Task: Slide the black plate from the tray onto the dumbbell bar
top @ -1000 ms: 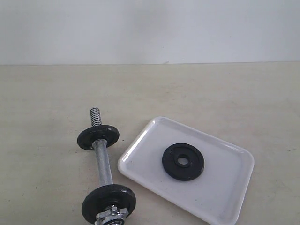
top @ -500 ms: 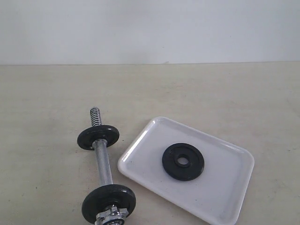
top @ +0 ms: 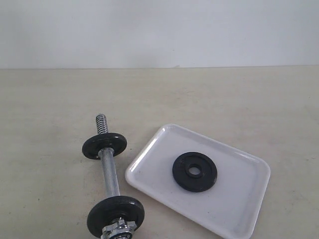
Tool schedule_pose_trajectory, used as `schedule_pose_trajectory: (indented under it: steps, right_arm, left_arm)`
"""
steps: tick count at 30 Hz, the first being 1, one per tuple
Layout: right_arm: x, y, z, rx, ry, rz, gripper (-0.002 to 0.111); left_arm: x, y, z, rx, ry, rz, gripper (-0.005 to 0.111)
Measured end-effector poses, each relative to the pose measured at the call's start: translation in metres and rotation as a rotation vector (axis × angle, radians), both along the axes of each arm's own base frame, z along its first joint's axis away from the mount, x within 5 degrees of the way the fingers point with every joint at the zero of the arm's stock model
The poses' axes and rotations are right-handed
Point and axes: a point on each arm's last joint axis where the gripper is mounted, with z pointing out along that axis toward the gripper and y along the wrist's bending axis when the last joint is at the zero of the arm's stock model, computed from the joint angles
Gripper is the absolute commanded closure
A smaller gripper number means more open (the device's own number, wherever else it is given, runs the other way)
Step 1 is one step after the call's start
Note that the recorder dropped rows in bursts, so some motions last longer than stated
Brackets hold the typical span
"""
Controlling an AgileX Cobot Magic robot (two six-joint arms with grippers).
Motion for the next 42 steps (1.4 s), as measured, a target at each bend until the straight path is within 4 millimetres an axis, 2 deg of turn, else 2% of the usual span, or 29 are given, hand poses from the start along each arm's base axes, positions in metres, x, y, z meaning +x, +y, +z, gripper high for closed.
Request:
schedule_pose_trajectory:
  steps: [2,5,10,13,17,21,24,28,33,39,42]
  right_arm:
    - [-0.004,0.002,0.000,-0.010,-0.035,0.046,0.109]
    - [-0.016,0.008,0.007,-0.088,-0.139,0.027,0.109]
    - [-0.038,0.026,0.035,-0.309,-0.198,-0.110,0.109]
    - [-0.053,0.038,0.055,-0.485,-0.184,-0.254,0.109]
    - [-0.082,0.047,0.082,-0.680,-0.161,-0.509,0.109]
    - [-0.110,0.047,0.101,-0.763,-0.128,-0.692,0.109]
    - [-0.117,0.046,0.111,-0.791,-0.109,-0.768,0.109]
    - [-0.109,0.046,0.115,-0.832,-0.083,-0.762,0.109]
    - [-0.080,0.052,0.121,-0.951,-0.040,-0.668,0.109]
    - [-0.024,0.055,0.129,-1.047,0.089,-0.551,0.109]
    - [0.006,0.054,0.122,-1.069,0.179,-0.501,0.109]
  left_arm:
    - [-0.004,-0.001,0.003,0.020,-0.003,-0.091,0.076]
    - [-0.009,-0.001,0.007,0.033,-0.018,-0.137,0.078]
    - [-0.016,-0.005,0.013,0.083,-0.036,-0.173,0.102]
    - [-0.020,-0.010,0.019,0.136,-0.007,-0.185,0.102]
    - [-0.022,-0.019,0.033,0.224,0.126,-0.146,0.102]
    - [-0.021,-0.026,0.046,0.279,0.327,-0.088,0.102]
    - [-0.020,-0.028,0.051,0.306,0.459,-0.011,0.102]
    - [-0.016,-0.029,0.052,0.338,0.604,0.097,0.102]
    - [-0.004,-0.030,0.046,0.402,0.742,0.195,0.102]
    - [0.041,-0.038,0.047,0.564,0.903,0.188,0.102]
    - [0.064,-0.038,0.049,0.588,0.978,0.165,0.102]
